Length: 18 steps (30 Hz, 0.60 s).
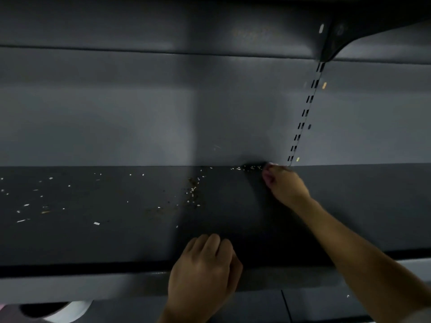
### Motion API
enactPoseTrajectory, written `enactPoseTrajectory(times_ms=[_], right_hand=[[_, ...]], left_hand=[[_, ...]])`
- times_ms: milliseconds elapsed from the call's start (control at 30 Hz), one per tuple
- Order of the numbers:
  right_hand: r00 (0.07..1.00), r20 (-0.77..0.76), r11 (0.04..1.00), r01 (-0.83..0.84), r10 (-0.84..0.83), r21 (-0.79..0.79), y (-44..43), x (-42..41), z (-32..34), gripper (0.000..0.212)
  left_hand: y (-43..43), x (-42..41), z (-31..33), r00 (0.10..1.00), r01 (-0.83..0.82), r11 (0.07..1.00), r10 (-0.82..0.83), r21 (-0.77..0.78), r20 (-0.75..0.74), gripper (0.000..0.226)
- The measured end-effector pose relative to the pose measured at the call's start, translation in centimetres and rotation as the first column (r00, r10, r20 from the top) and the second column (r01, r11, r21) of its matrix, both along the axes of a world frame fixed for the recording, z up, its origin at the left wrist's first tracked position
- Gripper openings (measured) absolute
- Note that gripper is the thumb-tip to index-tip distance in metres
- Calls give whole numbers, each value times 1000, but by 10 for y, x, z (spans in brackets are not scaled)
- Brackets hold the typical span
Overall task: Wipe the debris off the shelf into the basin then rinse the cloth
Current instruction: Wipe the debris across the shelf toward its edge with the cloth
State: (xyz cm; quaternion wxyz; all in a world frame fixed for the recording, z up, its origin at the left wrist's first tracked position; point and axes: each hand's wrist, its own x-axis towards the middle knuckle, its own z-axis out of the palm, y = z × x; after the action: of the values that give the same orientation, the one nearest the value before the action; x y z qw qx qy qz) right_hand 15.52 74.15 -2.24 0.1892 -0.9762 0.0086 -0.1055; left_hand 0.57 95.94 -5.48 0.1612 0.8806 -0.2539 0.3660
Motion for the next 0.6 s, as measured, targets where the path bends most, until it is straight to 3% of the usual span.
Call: enactPoseTrajectory(times_ms=[100, 200, 267, 367, 433, 600], right_hand=[[978, -51, 978, -199, 202, 58, 40, 7, 6, 17], [984, -19, 942, -166, 179, 290, 38, 10, 15, 17], [997, 65, 971, -62, 48, 231, 14, 13, 14, 16], [996, 19, 993, 84, -86, 80, -10, 17, 6, 17], [998, -40, 999, 51, -50, 13, -1, 23, 2, 19], [973, -10, 973, -229, 229, -11, 82, 37, -3, 20]], left_hand=[[0, 0, 1, 1000, 1, 1000, -1, 3, -1, 24], [2, 0, 1, 1000, 15, 1000, -15, 3, -3, 25], [1, 0, 1, 1000, 20, 1000, -20, 2, -5, 24], [1, -1, 1, 1000, 14, 1000, -14, 9, -10, 24], [1, -1, 2, 1000, 6, 1000, -6, 16, -13, 24], [1, -2, 2, 1000, -1, 1000, 1, 27, -18, 24]])
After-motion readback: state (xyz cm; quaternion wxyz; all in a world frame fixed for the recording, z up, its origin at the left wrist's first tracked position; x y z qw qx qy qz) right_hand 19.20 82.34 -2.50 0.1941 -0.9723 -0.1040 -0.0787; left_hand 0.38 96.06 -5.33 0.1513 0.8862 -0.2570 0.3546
